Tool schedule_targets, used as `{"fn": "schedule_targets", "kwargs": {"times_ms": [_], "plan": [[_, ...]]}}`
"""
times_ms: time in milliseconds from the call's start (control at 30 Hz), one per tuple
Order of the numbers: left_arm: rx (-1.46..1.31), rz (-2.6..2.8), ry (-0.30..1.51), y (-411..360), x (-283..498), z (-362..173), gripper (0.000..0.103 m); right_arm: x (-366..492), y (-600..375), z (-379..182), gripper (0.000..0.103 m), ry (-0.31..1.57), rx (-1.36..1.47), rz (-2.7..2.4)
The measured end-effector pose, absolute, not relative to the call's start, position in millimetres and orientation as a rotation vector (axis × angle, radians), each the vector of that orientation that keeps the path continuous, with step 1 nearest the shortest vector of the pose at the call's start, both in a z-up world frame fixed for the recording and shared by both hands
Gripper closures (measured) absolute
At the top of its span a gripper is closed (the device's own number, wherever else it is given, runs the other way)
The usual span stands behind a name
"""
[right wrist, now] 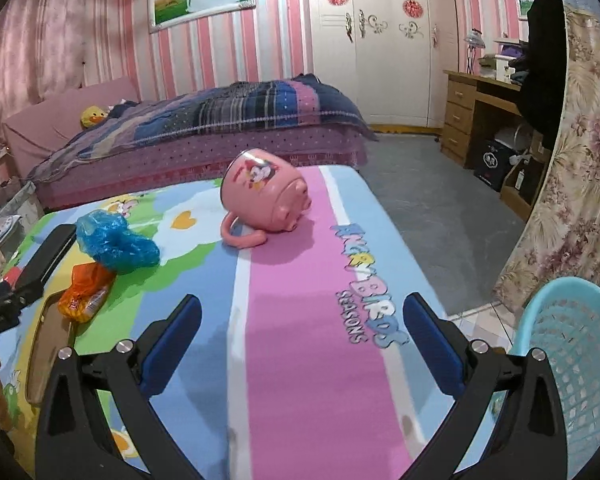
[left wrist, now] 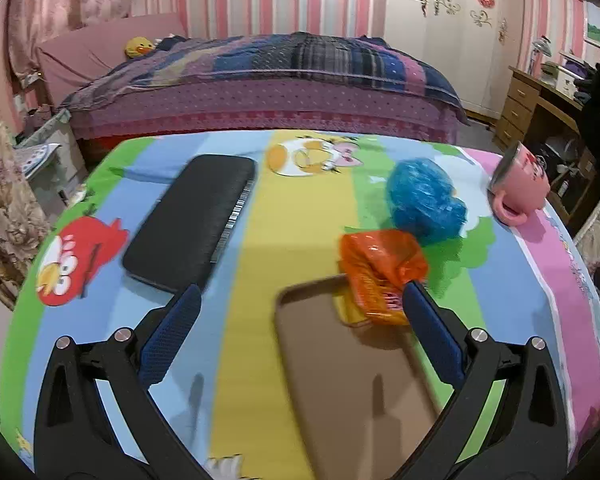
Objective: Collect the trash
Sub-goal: 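Grasp the orange snack wrapper with the left gripper, then grasp the blue plastic bag with the right gripper while left holds the wrapper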
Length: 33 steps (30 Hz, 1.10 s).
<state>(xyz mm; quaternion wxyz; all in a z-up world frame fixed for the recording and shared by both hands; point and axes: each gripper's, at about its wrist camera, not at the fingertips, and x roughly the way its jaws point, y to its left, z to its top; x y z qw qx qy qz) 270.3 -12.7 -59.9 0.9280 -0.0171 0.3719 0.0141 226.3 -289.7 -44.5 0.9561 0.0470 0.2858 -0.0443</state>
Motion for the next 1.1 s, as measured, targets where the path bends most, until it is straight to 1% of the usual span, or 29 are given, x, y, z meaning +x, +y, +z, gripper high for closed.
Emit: {"fn": "schedule_targets", "kwargs": {"times_ms": [100, 200, 267, 333, 367, 433, 567, 600, 633, 867, 1100], "plan": [[-0.061, -0.015, 0.823, -27.7, 280.2, -68.8, 0.006, 226.0, -294.5, -44.5, 0.004, 0.568, 0.086, -0.08], [-0.071, -0.029, 0.834, -40.3, 288.1, -76.9, 0.006, 229.7, -295.0, -47.1, 0.004, 0.593, 0.068, -0.103], [-0.064, -0.031, 0.853, -45.8, 294.7, -82.5, 0.009, 232.0, -295.2, -50.8, 0.004, 0.611, 0.063, -0.107], [-0.063, -0.038, 0.873, -49.8, 301.0, -87.1, 0.028, 235.0, -295.8, -53.2, 0.004, 0.632, 0.061, -0.108], [-0.058, -0.038, 0.873, -50.7, 301.8, -87.5, 0.03, 234.4, -296.1, -53.4, 0.005, 0.636, 0.061, -0.105], [-0.049, -0.068, 0.86, -52.6, 300.3, -85.9, 0.055, 235.2, -296.8, -53.4, 0.005, 0.64, 0.071, -0.103], [-0.042, -0.097, 0.844, -48.8, 294.9, -79.2, 0.067, 233.6, -295.0, -54.3, 0.005, 0.634, 0.094, -0.107], [-0.042, -0.103, 0.834, -47.5, 292.4, -75.4, 0.082, 233.2, -293.7, -53.8, 0.005, 0.634, 0.095, -0.106], [-0.047, -0.12, 0.825, -44.6, 288.6, -69.8, 0.094, 232.6, -291.5, -52.8, 0.005, 0.633, 0.093, -0.098], [-0.021, -0.106, 0.751, -18.7, 266.3, -43.8, 0.097, 228.2, -264.3, -43.3, 0.005, 0.595, 0.051, -0.044], [-0.065, -0.043, 0.725, 36.9, 257.4, -28.2, 0.097, 231.8, -217.3, -38.8, 0.005, 0.599, -0.047, 0.036]]}}
